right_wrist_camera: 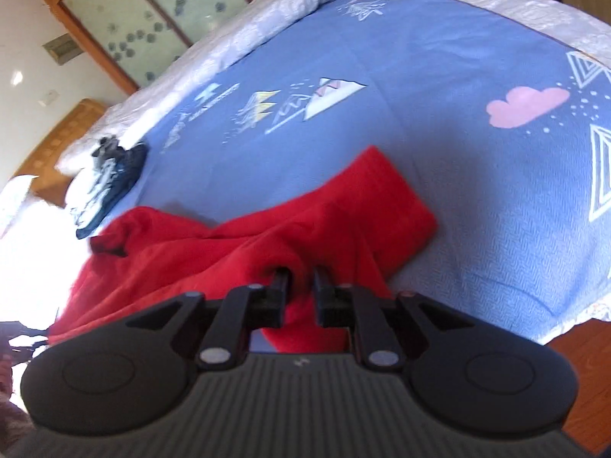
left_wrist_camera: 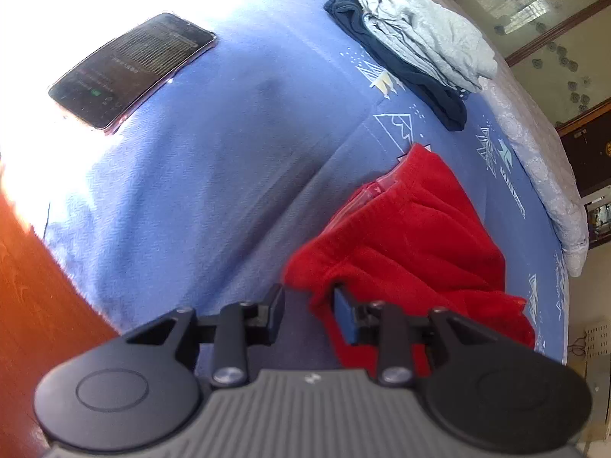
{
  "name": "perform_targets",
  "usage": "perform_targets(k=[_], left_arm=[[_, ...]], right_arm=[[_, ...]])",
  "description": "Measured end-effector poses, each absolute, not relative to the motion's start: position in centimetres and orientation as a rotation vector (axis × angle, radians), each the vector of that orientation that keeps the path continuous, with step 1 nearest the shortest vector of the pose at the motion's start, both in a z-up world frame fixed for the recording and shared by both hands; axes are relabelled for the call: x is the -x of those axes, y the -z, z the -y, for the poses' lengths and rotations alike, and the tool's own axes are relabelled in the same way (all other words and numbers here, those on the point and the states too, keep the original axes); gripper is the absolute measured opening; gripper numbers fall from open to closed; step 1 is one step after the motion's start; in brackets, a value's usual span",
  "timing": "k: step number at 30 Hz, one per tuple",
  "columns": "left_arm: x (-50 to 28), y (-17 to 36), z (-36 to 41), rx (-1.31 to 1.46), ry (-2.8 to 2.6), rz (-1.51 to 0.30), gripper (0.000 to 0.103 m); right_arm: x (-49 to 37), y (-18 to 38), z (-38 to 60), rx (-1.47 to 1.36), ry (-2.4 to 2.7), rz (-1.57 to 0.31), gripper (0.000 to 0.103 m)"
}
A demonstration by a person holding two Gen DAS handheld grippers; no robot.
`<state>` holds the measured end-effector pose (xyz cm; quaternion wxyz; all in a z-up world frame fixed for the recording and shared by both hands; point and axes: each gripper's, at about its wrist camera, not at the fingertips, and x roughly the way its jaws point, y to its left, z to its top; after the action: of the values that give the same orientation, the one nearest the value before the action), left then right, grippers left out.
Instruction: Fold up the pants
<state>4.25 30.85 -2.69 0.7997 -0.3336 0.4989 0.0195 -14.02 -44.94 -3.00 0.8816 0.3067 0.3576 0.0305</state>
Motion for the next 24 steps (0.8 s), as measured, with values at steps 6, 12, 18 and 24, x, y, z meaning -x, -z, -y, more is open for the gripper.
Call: perform_targets(k=[6, 12, 18, 24], left_arm=[[-2.0, -2.4, -35.2, 0.638, -0.21, -0.926, 0.031], [-11.8, -4.8, -29.6, 0.421, -0.058, -0.927, 0.039], [-24.2, -2.1, -19.5, 0.323, 0.161, -1.009, 0.06], [-28.8, 3.6, -12.8, 0.124, 0.186, -1.163, 0.046]], right_arm=[[14.6, -3.8, 46.5, -0.595, -0.24, -0.68, 0.058], [8.4, -5.9, 46.0, -0.517, -0.072, -0.612, 0.058], [-0.8, -3.1, 38.6, -0.327, -0.246, -0.823, 0.058], [-6.3, 0.8, 30.2, -0.093, -0.406, -0.989, 0.055]])
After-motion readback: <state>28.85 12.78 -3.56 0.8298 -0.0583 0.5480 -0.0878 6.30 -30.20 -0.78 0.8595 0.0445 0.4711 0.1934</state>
